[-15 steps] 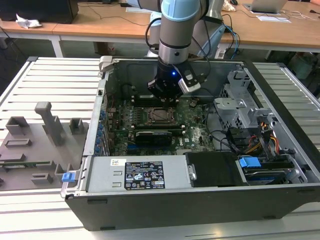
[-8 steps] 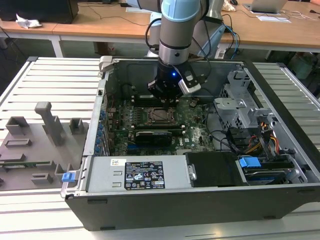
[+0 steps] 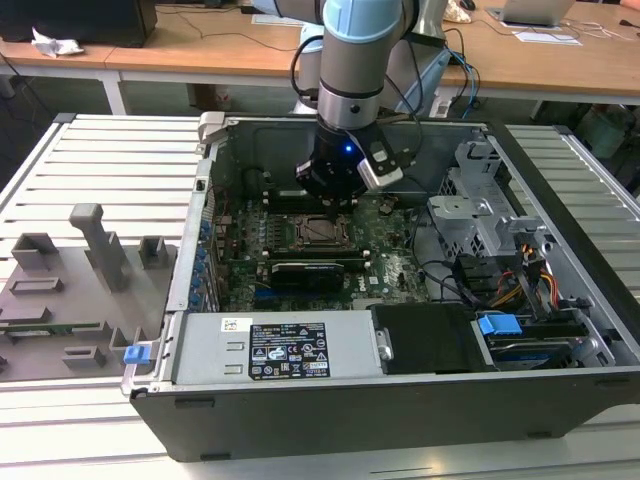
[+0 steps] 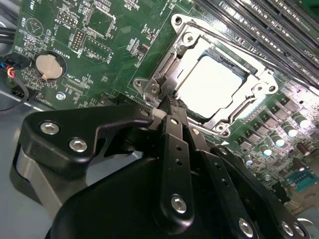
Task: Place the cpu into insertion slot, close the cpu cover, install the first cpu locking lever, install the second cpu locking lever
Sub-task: 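Install the second cpu locking lever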
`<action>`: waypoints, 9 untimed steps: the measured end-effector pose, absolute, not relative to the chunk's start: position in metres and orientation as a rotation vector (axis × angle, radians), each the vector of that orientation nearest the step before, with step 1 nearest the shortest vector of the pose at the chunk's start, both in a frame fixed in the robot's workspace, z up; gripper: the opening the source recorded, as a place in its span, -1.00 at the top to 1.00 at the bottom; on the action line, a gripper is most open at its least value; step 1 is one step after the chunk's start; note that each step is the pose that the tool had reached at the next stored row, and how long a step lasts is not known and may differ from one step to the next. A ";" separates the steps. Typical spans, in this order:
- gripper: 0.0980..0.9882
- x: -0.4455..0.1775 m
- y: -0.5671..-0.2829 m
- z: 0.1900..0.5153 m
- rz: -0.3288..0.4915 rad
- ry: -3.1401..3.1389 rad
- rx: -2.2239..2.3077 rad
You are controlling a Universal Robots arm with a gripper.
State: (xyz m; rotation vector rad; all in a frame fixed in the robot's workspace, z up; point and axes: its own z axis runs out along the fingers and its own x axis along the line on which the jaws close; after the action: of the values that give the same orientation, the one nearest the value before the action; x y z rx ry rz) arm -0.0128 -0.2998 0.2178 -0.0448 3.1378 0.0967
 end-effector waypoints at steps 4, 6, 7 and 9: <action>0.98 -0.013 -0.300 0.223 0.097 3.138 -0.045; 0.98 -0.013 -0.302 0.223 0.097 3.138 -0.045; 0.98 -0.013 -0.303 0.223 0.097 3.138 -0.045; 0.98 -0.013 -0.308 0.223 0.097 3.138 -0.045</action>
State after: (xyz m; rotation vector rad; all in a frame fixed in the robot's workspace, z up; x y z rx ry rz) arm -0.0128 -0.3078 0.2234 -0.0447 3.1378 0.0967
